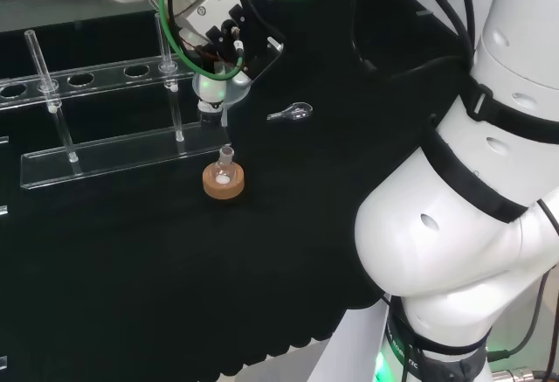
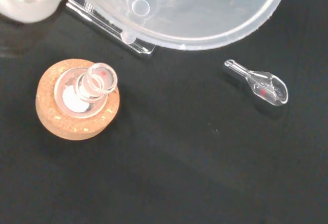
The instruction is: Put the funnel back on the funnel stand.
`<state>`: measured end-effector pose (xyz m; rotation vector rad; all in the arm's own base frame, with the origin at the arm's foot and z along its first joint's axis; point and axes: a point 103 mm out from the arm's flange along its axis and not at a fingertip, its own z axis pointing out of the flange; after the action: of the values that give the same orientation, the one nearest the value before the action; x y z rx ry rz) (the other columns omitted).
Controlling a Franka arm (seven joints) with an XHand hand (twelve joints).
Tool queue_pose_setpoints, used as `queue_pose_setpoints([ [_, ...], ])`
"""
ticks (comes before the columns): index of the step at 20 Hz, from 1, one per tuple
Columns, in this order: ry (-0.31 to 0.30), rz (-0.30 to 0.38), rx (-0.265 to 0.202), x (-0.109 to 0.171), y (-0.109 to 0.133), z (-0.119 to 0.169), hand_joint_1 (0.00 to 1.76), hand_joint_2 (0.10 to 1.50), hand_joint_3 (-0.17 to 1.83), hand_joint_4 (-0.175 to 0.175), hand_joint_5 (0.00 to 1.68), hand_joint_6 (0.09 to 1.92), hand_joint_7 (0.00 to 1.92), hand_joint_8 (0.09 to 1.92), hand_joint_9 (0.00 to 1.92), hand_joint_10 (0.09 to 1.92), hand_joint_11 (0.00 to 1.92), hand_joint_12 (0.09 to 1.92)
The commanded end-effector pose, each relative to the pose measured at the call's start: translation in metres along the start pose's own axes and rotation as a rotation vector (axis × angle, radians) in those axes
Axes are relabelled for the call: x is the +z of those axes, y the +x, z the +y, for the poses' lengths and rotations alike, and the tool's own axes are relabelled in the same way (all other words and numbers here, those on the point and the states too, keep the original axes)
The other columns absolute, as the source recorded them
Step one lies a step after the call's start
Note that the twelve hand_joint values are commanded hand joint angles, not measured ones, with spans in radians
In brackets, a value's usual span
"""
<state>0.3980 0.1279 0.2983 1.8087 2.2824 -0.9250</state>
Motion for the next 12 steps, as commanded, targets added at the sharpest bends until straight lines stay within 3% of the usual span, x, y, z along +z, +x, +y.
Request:
queue_pose_setpoints([
  [1,-0.010,0.001,0.025,-0.014,-0.024,-0.010,1.04,1.05,0.04,0.175,1.04,0.91,0.88,0.67,1.29,0.27,0.87,1.07],
  [12,-0.040,0.032,0.075,-0.045,-0.057,-0.003,1.04,1.06,0.04,0.175,1.04,0.91,0.87,0.68,1.28,0.26,0.87,1.07],
])
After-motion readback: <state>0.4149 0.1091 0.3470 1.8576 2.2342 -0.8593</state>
